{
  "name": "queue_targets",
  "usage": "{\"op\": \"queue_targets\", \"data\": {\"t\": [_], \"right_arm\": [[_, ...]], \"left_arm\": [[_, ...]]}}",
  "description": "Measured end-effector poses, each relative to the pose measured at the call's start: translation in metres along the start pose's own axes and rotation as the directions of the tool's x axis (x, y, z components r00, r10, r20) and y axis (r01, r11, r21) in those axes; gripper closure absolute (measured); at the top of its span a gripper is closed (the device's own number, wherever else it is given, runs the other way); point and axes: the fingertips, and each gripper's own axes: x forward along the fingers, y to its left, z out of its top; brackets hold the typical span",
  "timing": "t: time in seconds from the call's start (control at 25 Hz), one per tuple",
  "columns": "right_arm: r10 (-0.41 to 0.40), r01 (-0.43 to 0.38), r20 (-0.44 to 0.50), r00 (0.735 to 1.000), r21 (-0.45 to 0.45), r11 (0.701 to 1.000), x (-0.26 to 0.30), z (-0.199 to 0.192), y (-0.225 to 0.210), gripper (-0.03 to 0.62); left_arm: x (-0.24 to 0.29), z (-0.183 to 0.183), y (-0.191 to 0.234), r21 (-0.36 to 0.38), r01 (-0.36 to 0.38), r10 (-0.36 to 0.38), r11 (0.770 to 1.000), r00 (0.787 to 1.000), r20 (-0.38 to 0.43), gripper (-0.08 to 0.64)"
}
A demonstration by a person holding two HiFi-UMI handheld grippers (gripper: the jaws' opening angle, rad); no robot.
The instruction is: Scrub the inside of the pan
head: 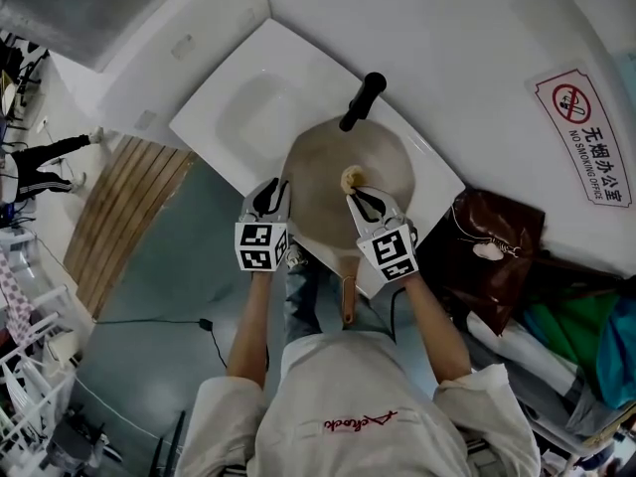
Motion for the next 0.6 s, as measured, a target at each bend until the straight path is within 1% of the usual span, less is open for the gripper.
{"op": "queue_targets", "data": {"t": [0.08, 0.2, 0.28, 0.4, 0.48, 0.52, 0.6], "right_arm": [[-0.005, 0.003, -0.028, 1.0, -0.059, 0.998, 0.002, 0.001, -0.001, 0.565], [-0.014, 0.004, -0.066, 0.998, -0.158, 0.987, 0.009, 0.001, -0.002, 0.565], [-0.015, -0.001, -0.082, 0.997, -0.197, 0.98, 0.015, 0.003, -0.002, 0.565], [-0.009, -0.018, -0.106, 0.994, -0.252, 0.968, 0.027, 0.007, -0.002, 0.565], [-0.013, -0.031, -0.136, 0.991, -0.318, 0.947, 0.036, 0.007, -0.001, 0.565], [-0.018, -0.041, -0.157, 0.987, -0.363, 0.931, 0.041, 0.005, 0.001, 0.565], [-0.036, -0.063, -0.202, 0.979, -0.466, 0.882, 0.051, 0.0, 0.003, 0.565]], "left_arm": [[0.002, 0.0, 0.001, -0.007, -0.002, 0.002, 1.0, 1.0, -0.002, 0.479], [0.004, 0.001, 0.002, -0.008, -0.006, 0.006, 1.0, 1.0, -0.003, 0.485], [0.004, 0.001, 0.004, -0.011, -0.011, 0.011, 1.0, 1.0, -0.008, 0.517], [0.004, 0.001, 0.005, -0.008, -0.014, 0.013, 1.0, 1.0, -0.018, 0.52], [0.005, 0.001, 0.004, -0.009, -0.011, 0.01, 1.0, 1.0, -0.018, 0.522], [0.004, 0.001, 0.005, -0.01, -0.009, 0.009, 1.0, 1.0, -0.017, 0.522], [0.004, 0.001, 0.005, -0.012, -0.009, 0.009, 1.0, 1.0, -0.017, 0.522]]}}
